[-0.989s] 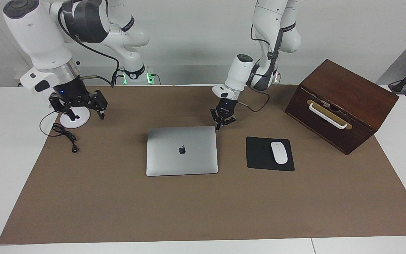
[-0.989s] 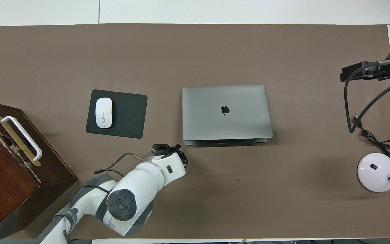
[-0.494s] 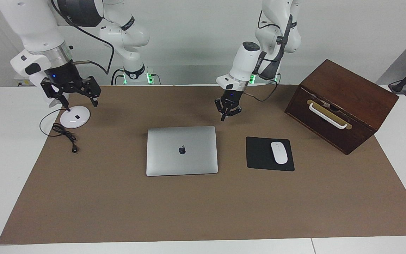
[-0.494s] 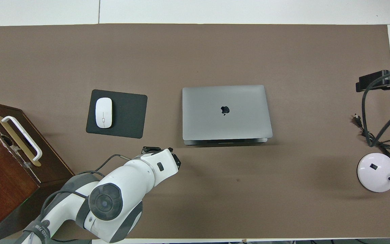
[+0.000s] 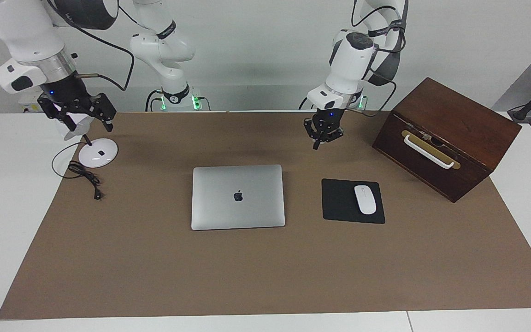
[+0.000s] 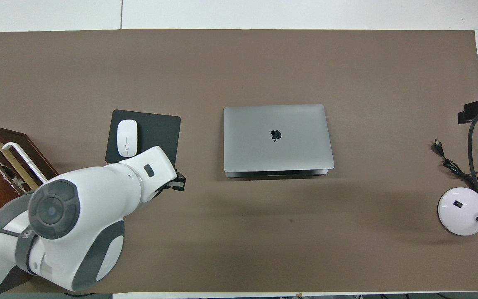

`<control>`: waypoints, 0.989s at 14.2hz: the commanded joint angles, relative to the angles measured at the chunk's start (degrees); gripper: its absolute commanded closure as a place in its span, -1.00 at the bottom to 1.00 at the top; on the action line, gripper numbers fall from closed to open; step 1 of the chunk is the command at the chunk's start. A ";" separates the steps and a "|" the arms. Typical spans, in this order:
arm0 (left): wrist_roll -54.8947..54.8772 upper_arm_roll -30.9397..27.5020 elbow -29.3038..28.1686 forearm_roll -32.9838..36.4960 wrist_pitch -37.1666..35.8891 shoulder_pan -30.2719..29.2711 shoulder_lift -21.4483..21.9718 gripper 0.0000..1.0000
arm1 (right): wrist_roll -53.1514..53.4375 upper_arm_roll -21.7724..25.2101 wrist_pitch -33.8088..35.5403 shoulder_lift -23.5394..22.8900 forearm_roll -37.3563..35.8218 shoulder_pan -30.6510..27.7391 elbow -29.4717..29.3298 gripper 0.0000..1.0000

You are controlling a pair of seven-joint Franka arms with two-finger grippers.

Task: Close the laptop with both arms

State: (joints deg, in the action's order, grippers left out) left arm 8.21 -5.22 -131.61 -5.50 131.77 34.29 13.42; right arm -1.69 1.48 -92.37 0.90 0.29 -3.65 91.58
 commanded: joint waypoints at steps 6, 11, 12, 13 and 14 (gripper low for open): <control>-4.52 0.47 15.23 0.49 -22.07 -14.50 0.12 1.00 | -1.12 -0.61 -2.53 2.79 -0.56 -0.21 6.33 -1.00; -4.43 0.47 30.24 0.49 -32.96 -23.73 -6.37 -1.00 | -0.68 -0.61 -3.69 3.58 -0.20 0.05 8.44 -1.00; -4.43 0.47 32.97 0.49 -34.11 -25.22 -7.69 -1.00 | -0.77 -0.61 -3.69 3.58 -0.20 -0.04 8.44 -1.00; -4.43 0.47 34.22 0.58 -34.13 -26.37 -8.23 -1.00 | -0.68 -0.61 -3.69 3.58 -0.20 -0.04 8.44 -1.00; -4.34 0.38 34.58 0.49 -33.69 -27.51 -8.41 -1.00 | -0.68 -0.61 -3.69 3.58 -0.20 -0.04 8.44 -1.00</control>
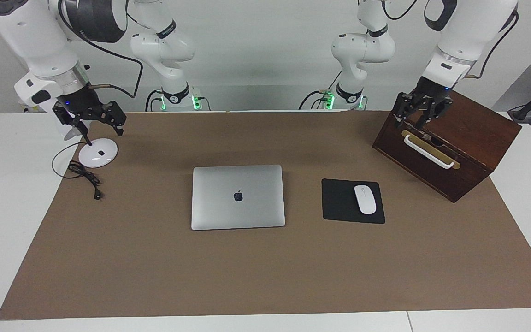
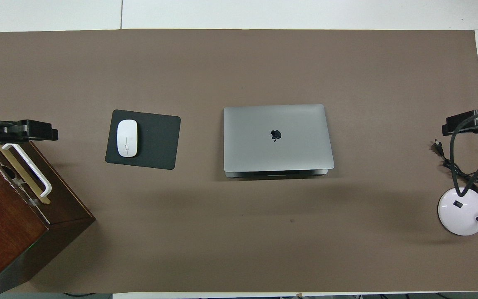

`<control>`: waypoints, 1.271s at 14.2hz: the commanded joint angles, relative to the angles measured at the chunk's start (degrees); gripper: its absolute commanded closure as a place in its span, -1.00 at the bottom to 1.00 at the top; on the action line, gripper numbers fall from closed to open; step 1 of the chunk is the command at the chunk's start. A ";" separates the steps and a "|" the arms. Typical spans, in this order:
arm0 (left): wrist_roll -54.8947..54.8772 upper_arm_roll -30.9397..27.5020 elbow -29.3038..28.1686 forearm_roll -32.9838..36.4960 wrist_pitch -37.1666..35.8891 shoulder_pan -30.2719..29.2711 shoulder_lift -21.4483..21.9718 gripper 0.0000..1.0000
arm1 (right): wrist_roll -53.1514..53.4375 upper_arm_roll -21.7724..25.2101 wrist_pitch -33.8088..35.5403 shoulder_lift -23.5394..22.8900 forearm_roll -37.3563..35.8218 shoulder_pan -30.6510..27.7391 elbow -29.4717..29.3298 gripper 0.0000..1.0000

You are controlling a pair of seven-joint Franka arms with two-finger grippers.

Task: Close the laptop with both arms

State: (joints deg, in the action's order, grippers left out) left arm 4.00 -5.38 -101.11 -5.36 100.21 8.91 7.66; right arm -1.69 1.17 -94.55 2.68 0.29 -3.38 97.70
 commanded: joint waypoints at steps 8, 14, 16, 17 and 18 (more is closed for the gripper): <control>0.21 0.73 3.11 3.17 -1.77 -4.87 -2.04 -1.00 | -0.77 -0.29 -1.43 1.80 -0.20 -0.31 2.23 -1.00; 0.31 0.55 3.55 4.04 1.12 -6.71 -2.30 -1.00 | -0.85 -0.29 -1.34 1.80 -0.20 -0.31 2.23 -1.00; -0.31 0.73 3.64 9.82 0.51 -5.93 -2.39 -1.00 | -0.85 -0.29 -1.34 1.80 -0.20 -0.31 2.23 -1.00; -0.31 0.81 3.98 9.93 -0.36 -5.84 -2.56 -1.00 | -0.85 -0.29 -1.34 1.80 -0.20 -0.31 2.23 -1.00; -0.31 0.90 4.60 9.76 -1.33 -5.66 -2.73 -1.00 | -0.85 -0.29 -1.34 1.80 -0.20 -0.31 2.23 -1.00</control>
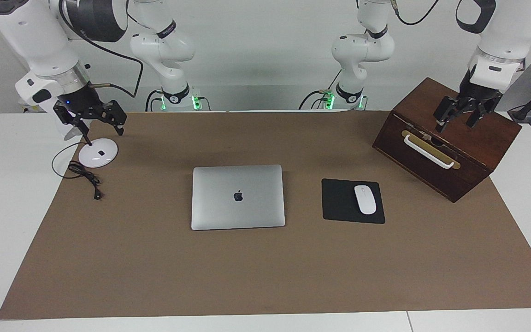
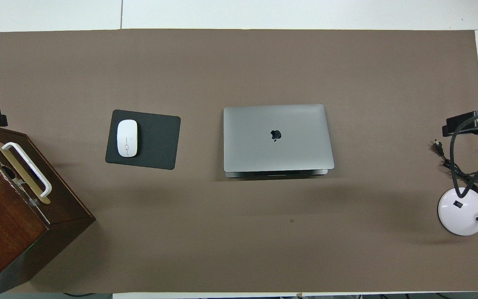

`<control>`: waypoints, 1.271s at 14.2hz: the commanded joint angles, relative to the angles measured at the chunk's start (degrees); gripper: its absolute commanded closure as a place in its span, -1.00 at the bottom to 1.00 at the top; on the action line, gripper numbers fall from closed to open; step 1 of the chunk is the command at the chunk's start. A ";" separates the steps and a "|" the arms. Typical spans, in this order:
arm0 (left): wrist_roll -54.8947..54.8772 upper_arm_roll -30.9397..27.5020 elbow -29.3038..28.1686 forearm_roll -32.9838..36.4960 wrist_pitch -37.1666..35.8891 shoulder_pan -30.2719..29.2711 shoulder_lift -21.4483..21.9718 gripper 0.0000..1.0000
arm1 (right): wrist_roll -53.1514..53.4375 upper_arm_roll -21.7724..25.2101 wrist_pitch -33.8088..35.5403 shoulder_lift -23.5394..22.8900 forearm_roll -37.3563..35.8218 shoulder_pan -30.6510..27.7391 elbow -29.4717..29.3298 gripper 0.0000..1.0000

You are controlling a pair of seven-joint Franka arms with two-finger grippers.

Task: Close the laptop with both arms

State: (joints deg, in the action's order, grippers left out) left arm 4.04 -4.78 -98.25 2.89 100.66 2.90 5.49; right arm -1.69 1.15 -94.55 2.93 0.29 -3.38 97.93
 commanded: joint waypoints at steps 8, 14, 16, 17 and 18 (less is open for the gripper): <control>-0.34 0.83 1.57 -3.16 -6.08 0.79 -0.84 -1.00 | -0.86 -0.27 -1.42 1.55 -0.20 -0.31 1.91 -1.00; -0.34 0.65 1.66 -3.33 -6.00 2.11 -0.84 -1.00 | -0.86 -0.27 -1.42 1.55 -0.20 -0.31 2.00 -1.00; -0.34 0.74 1.66 -3.33 -6.00 2.02 -0.83 -1.00 | -0.86 -0.27 -1.42 1.55 -0.20 -0.40 1.91 -1.00; -0.34 0.65 1.57 -3.33 -6.00 1.94 -0.84 -1.00 | -0.86 -0.27 -1.42 1.55 -0.20 -0.40 1.91 -1.00; -0.34 0.74 1.57 -3.33 -6.00 1.85 -0.84 -1.00 | -0.86 -0.27 -1.42 1.55 -0.20 -0.40 1.91 -1.00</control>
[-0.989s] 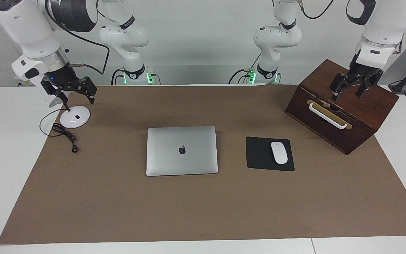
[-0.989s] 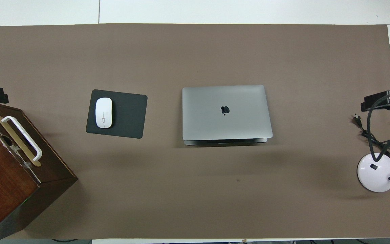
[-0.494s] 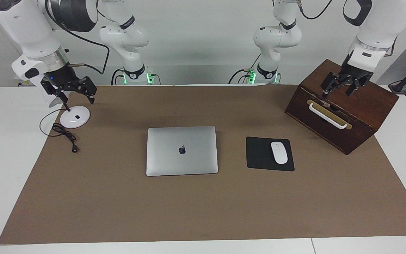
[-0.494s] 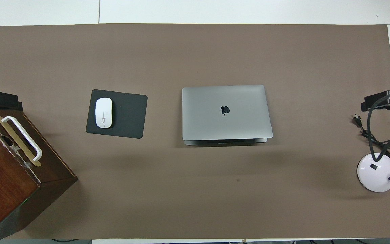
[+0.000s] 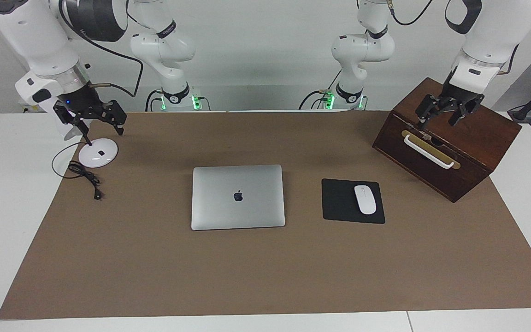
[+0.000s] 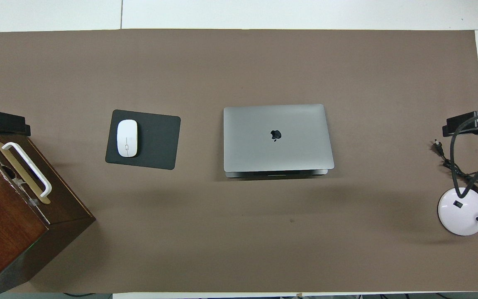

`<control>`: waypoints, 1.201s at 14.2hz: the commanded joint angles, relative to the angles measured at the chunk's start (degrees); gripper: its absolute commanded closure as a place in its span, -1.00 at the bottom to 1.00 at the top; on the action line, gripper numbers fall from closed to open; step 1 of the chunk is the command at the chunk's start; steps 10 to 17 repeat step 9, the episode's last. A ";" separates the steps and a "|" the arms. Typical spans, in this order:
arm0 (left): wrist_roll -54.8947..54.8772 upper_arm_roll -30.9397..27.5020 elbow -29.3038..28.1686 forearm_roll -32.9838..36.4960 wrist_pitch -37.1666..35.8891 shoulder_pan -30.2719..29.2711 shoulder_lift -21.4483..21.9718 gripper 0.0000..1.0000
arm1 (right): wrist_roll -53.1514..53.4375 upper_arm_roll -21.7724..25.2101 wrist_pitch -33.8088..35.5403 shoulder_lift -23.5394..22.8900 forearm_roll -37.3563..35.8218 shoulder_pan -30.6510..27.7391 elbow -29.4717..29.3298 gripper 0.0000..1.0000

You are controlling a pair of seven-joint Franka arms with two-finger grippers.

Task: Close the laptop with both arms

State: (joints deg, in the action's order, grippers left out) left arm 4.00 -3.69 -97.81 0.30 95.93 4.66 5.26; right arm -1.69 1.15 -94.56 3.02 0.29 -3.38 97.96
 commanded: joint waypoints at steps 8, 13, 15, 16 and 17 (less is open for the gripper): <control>-0.39 -0.35 1.22 -0.82 -1.36 0.18 -0.52 -1.00 | -0.85 -0.27 -1.42 1.47 -0.20 -0.40 1.89 -1.00; -0.30 -0.35 1.22 -0.82 -1.45 0.26 -0.52 -1.00 | -0.85 -0.27 -1.42 1.47 -0.20 -0.40 1.89 -1.00; -0.30 -0.35 1.22 -0.82 -1.45 0.26 -0.52 -1.00 | -0.85 -0.27 -1.42 1.47 -0.20 -0.40 1.89 -1.00; -0.30 -0.35 1.22 -0.82 -1.45 0.26 -0.52 -1.00 | -0.85 -0.27 -1.42 1.47 -0.20 -0.40 1.89 -1.00; -0.30 -0.35 1.22 -0.82 -1.45 0.26 -0.52 -1.00 | -0.85 -0.27 -1.42 1.47 -0.20 -0.40 1.89 -1.00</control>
